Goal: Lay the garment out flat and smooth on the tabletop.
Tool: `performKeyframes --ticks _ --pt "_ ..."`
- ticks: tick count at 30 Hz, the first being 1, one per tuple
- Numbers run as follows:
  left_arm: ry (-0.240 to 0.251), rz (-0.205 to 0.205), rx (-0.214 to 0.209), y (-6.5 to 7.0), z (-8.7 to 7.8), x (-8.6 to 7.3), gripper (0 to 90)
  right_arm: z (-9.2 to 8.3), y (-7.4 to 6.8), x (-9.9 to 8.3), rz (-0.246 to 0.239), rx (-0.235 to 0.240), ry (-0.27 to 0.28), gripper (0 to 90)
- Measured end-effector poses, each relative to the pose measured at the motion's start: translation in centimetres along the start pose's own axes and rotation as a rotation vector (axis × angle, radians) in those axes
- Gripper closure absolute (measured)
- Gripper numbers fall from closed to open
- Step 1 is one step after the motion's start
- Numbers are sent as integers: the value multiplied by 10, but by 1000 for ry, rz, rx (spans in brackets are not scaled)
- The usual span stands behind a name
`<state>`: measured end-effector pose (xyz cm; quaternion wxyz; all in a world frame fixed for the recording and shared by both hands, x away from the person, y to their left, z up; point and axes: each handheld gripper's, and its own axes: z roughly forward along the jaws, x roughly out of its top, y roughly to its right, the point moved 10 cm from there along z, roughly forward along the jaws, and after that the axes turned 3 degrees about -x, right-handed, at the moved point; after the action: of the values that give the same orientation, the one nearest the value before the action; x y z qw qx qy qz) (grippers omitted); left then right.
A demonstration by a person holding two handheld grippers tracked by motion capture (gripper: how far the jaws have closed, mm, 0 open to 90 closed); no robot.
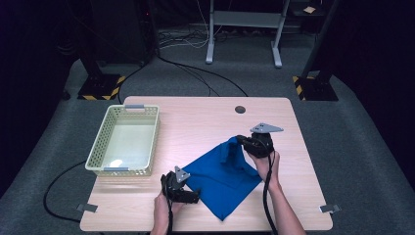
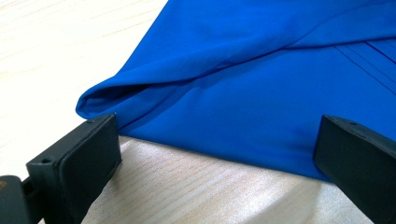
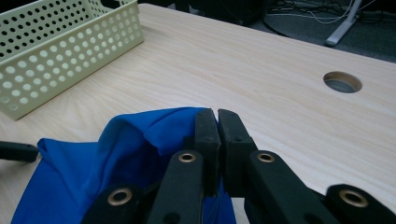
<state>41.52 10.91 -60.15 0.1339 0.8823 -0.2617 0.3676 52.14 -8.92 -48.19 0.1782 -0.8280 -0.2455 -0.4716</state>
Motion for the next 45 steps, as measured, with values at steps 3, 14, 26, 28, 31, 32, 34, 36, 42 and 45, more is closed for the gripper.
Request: performKeyframes --ticks 3,14,26,28,31,32,34,36,42,45 --pt "0 0 1 0 0 0 4 4 6 4 0 -10 -2 876" --pt "0 0 2 0 0 0 4 19 27 6 17 -51 -26 875" --pt "0 0 2 0 0 0 4 35 58 13 29 -120 -41 874" --pt "-1 0 1 0 0 0 4 40 64 12 21 -141 -57 872" --pt "-1 0 1 0 0 0 4 42 66 11 25 -141 -64 870" --pt "-1 2 1 0 -1 0 4 42 67 11 25 -143 -65 844" --pt "-2 2 1 0 -1 0 4 57 84 -2 35 -211 -141 775" --pt "-1 1 1 0 -1 0 4 60 91 -9 64 -233 -167 699" --pt "-1 1 2 0 -1 0 4 48 94 -25 103 -242 -181 501" --pt "0 0 2 0 0 0 3 36 92 -33 106 -231 -184 432"
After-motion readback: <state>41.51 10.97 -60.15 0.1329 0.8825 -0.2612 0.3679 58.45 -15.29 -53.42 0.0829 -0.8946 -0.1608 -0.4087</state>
